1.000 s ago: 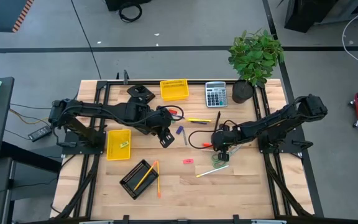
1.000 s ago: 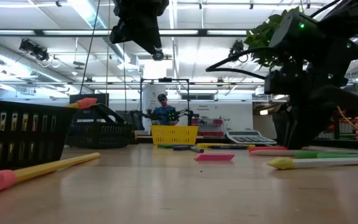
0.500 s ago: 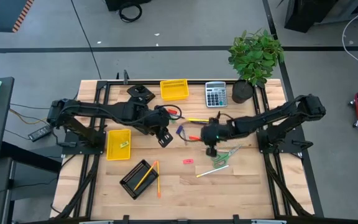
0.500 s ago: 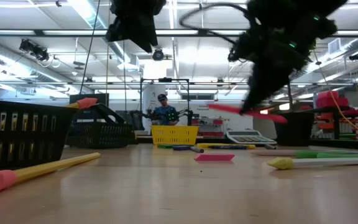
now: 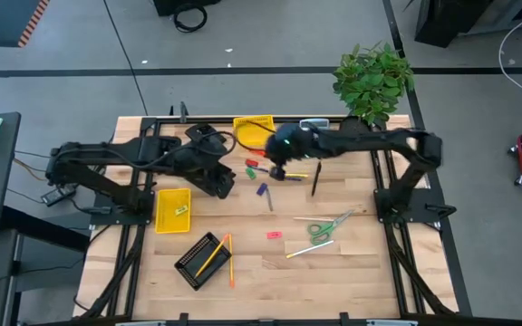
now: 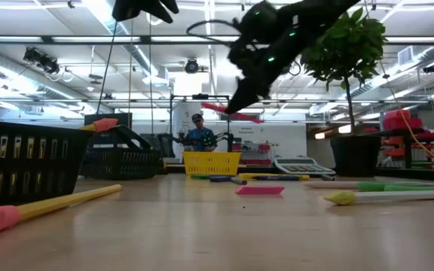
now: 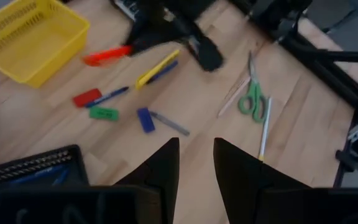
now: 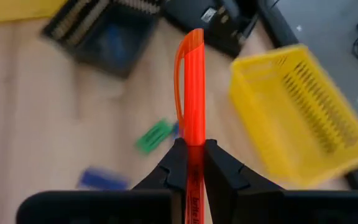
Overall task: Sort crayons/erasers/pens/pencils in bins
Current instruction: Put the orange pen into the top yellow basket
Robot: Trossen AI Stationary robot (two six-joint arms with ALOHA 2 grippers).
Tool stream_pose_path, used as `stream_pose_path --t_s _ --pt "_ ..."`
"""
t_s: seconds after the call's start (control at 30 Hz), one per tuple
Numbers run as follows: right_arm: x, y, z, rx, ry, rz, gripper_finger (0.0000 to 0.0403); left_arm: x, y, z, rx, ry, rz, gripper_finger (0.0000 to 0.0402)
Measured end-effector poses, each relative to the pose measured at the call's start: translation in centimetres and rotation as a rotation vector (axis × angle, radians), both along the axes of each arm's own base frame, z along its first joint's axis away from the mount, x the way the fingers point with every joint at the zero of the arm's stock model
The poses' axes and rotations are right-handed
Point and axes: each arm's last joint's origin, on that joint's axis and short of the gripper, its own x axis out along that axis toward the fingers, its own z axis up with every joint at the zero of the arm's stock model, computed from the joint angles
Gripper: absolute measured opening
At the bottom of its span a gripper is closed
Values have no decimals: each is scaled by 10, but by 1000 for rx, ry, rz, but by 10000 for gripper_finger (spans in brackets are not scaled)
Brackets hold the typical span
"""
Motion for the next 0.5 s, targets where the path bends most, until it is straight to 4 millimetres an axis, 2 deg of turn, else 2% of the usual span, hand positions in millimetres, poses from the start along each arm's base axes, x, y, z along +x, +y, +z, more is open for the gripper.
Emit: stream_pose_path --t_s 0.13,0.27,0.5 --pt "22 -33 0 -41 13 -10 39 1 0 1 -19 -18 24 107" --pt "34 -65 -1 -77 34 -25 39 2 -4 1 -55 -40 44 107" --pt "38 -106 -21 -113 88 -53 39 6 -11 6 -86 -110 39 107"
